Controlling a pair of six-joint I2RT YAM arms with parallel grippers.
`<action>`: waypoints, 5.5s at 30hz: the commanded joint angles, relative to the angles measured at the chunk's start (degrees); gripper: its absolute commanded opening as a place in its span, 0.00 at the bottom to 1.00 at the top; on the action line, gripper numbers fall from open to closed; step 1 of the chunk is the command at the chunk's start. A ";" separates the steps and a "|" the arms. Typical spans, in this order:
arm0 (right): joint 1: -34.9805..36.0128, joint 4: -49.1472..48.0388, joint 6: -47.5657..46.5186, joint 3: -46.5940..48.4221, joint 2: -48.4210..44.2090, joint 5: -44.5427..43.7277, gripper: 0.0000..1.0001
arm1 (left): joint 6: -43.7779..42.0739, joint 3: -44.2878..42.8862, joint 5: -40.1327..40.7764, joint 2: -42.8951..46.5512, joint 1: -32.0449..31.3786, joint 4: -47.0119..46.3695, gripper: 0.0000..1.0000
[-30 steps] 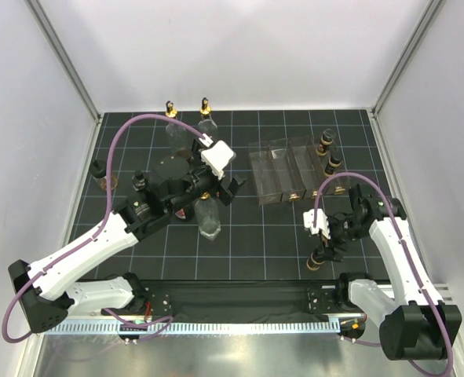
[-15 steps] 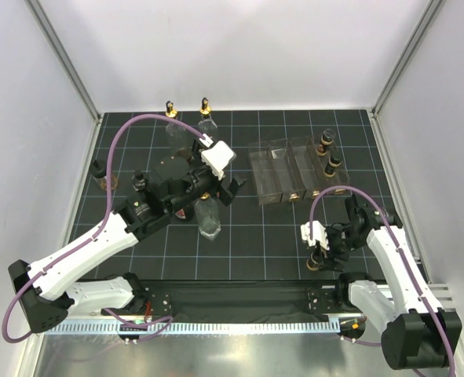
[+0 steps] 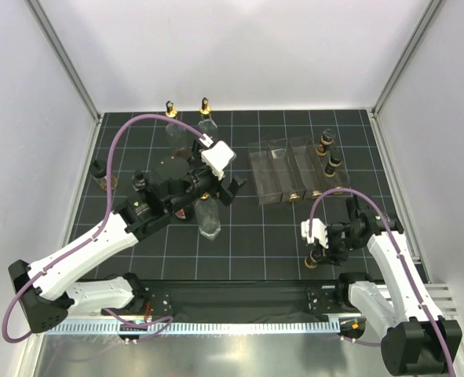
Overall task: Organize the condiment bottles
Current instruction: Pick up the bottle from the center of the board, then place the bottle in the storage box, then pick up the bottle from the center of the board.
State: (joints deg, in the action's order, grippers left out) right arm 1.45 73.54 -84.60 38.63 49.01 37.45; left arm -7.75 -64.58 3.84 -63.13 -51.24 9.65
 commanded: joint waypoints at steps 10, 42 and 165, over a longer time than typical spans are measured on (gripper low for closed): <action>-0.84 -27.20 37.12 8.29 1.08 -5.72 0.04 | 0.28 0.33 -0.67 1.35 0.18 -2.18 1.00; -14.29 -51.65 66.05 27.02 29.47 -18.47 0.04 | 0.37 0.33 -2.08 1.35 0.09 -2.01 1.00; -4.97 -33.02 46.80 7.51 4.95 15.55 0.83 | 34.55 17.38 24.64 30.97 0.97 27.71 1.00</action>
State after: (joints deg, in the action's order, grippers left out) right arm -3.86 41.85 -36.71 46.28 54.04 52.62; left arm 25.17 -47.59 30.24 -31.55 -50.89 40.51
